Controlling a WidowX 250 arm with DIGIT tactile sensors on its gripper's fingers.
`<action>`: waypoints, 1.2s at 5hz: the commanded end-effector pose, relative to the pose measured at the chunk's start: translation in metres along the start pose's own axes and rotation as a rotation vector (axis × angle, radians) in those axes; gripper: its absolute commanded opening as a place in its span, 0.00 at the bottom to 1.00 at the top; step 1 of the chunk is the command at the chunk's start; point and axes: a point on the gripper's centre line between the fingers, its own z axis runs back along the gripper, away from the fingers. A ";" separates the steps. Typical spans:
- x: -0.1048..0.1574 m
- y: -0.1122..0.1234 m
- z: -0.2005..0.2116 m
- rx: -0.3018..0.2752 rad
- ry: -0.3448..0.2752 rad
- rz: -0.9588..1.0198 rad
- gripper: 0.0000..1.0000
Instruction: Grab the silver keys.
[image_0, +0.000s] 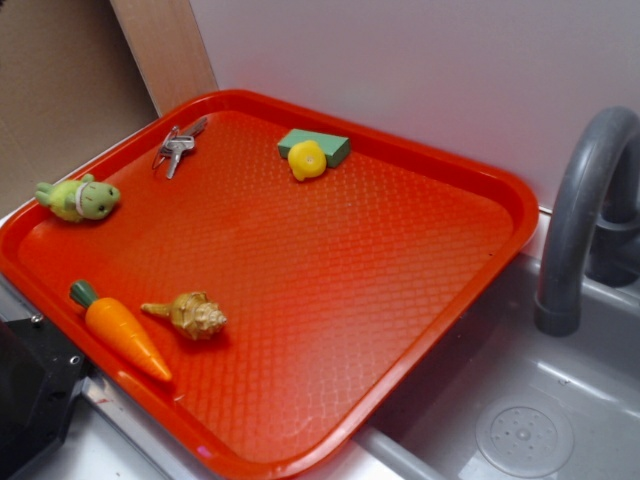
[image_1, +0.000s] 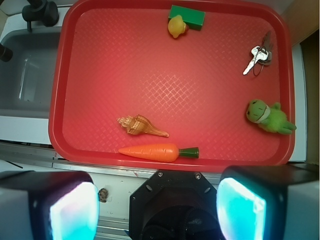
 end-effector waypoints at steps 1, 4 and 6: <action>0.000 0.000 0.000 0.000 0.000 0.000 1.00; 0.040 0.074 -0.032 0.065 -0.360 0.395 1.00; 0.114 0.115 -0.087 0.116 -0.282 0.529 1.00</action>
